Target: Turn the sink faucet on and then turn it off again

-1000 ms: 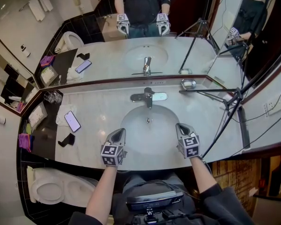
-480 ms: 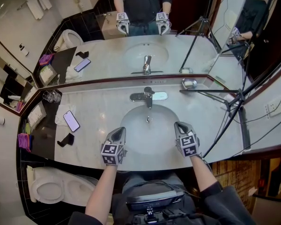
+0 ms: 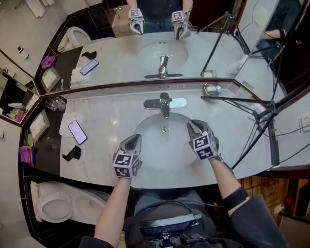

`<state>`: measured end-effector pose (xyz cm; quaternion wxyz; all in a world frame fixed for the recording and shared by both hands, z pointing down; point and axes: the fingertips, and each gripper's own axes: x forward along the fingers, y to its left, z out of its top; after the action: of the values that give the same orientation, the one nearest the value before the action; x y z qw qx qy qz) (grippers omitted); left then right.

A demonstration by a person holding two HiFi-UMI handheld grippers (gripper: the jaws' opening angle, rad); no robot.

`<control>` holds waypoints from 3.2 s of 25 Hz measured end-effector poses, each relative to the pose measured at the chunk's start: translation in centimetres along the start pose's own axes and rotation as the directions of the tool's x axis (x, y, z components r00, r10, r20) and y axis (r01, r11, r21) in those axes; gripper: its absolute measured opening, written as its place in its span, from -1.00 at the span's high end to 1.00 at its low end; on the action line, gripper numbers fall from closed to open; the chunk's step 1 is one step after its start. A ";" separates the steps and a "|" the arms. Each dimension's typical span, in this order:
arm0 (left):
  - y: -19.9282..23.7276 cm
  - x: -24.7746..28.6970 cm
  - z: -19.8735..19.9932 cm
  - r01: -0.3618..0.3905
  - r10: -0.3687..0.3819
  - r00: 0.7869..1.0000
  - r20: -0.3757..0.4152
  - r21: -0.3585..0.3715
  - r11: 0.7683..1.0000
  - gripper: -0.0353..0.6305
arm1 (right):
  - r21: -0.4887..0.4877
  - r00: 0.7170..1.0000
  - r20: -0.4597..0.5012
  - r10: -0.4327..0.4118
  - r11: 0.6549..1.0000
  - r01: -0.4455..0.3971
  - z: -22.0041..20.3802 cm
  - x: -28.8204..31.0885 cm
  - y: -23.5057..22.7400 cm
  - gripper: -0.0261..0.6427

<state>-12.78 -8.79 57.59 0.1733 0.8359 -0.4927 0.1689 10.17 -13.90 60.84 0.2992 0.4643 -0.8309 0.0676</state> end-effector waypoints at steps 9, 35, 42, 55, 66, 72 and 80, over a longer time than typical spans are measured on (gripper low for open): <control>0.7 2.4 0.1 0.010 -0.010 1.000 -0.015 -0.002 1.000 0.93 | -0.146 0.999 -0.034 0.038 0.988 -0.043 2.7 6.1 -0.7 0.46; 3.5 4.7 -2.1 -0.011 0.008 0.998 -0.055 -0.067 0.998 0.93 | -0.851 0.976 -0.213 0.042 0.484 -0.206 4.0 15.8 1.8 0.36; 3.7 4.5 -2.8 -0.013 0.008 0.998 -0.070 -0.071 0.997 0.93 | -0.860 0.983 -0.183 0.013 0.483 -0.166 4.7 15.7 1.5 0.39; 3.6 5.0 -3.2 -0.009 0.003 0.997 -0.077 -0.082 0.997 0.93 | -0.861 0.985 -0.174 0.001 0.485 -0.152 4.3 15.5 1.7 0.42; 3.2 5.3 -3.5 -0.002 -0.005 0.997 -0.078 -0.088 0.996 0.93 | -0.858 0.982 -0.189 -0.022 0.490 -0.155 0.0 15.3 2.3 0.40; 2.9 5.1 -3.6 -0.005 -0.002 0.997 -0.078 -0.085 0.996 0.93 | -0.847 0.982 -0.186 -0.023 0.510 -0.149 -0.1 15.3 2.4 0.40; 2.9 3.8 -3.9 -0.016 0.010 0.997 -0.077 -0.080 0.997 0.93 | -0.834 0.979 -0.200 -0.038 0.531 -0.150 0.0 15.3 2.3 0.40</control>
<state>-14.02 -11.18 63.13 0.2242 0.8179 -0.4977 0.1819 2.31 -23.77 69.77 0.5630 0.2258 -0.7411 -0.2877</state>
